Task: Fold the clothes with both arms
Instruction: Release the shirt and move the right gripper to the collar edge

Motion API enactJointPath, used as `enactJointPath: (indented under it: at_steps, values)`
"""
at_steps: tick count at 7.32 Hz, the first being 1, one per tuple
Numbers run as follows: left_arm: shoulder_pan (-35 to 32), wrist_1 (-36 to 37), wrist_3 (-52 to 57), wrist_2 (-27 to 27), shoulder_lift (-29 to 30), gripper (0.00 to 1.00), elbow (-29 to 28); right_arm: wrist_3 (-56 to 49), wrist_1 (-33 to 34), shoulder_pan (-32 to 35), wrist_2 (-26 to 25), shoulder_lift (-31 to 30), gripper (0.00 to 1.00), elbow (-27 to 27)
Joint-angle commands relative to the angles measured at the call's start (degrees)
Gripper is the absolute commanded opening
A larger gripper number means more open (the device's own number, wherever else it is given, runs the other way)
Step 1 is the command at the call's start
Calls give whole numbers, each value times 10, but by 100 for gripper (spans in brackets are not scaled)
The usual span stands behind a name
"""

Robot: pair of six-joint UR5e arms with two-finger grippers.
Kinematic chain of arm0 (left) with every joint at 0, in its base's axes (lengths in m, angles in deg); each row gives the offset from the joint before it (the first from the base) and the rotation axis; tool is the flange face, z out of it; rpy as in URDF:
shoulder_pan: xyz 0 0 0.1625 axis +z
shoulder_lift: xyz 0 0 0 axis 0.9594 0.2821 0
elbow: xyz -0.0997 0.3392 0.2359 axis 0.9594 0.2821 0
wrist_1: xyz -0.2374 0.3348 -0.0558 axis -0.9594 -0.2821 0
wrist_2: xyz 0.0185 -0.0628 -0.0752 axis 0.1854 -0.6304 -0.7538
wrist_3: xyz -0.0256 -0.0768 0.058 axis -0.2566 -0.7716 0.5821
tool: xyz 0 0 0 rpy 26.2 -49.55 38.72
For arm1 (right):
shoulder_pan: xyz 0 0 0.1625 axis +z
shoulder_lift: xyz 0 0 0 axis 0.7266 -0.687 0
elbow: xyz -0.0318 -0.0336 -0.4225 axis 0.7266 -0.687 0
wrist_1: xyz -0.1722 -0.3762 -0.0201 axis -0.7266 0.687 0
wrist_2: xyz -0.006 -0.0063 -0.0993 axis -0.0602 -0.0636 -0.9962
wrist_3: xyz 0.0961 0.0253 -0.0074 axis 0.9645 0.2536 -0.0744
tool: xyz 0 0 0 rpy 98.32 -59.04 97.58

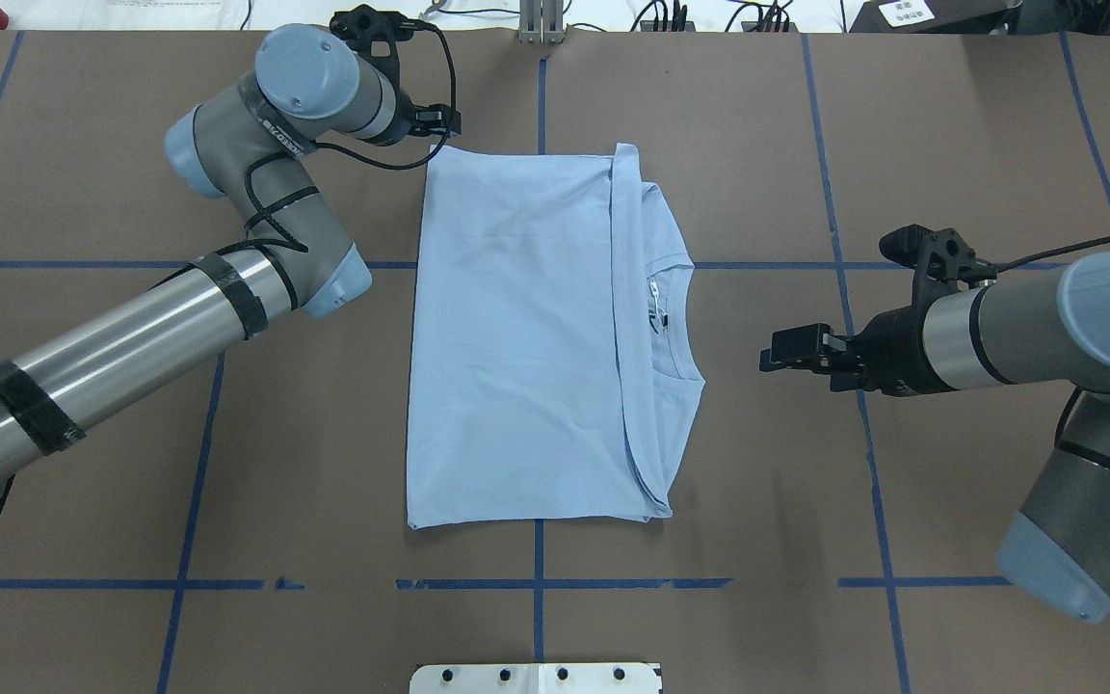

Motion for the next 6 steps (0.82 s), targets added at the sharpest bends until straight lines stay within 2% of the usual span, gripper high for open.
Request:
enactJointPath:
  at_steps: [1, 3, 4, 5, 6]
  values:
    - [-4, 45, 15, -25, -67, 100, 105, -80, 124, -45, -61, 70, 100, -3]
    - [-5, 80, 17, -43, -124, 100, 190, -138, 242, -81, -94, 176, 100, -28]
    - [-6, 113, 38, -43, -144, 100, 237, -173, 263, -116, -124, 192, 100, -32]
    - [-7, 123, 46, -43, -166, 100, 268, -184, 267, -154, -178, 192, 100, -36]
    - [-7, 123, 46, -43, -176, 100, 276, -190, 267, -187, -232, 197, 100, -52]
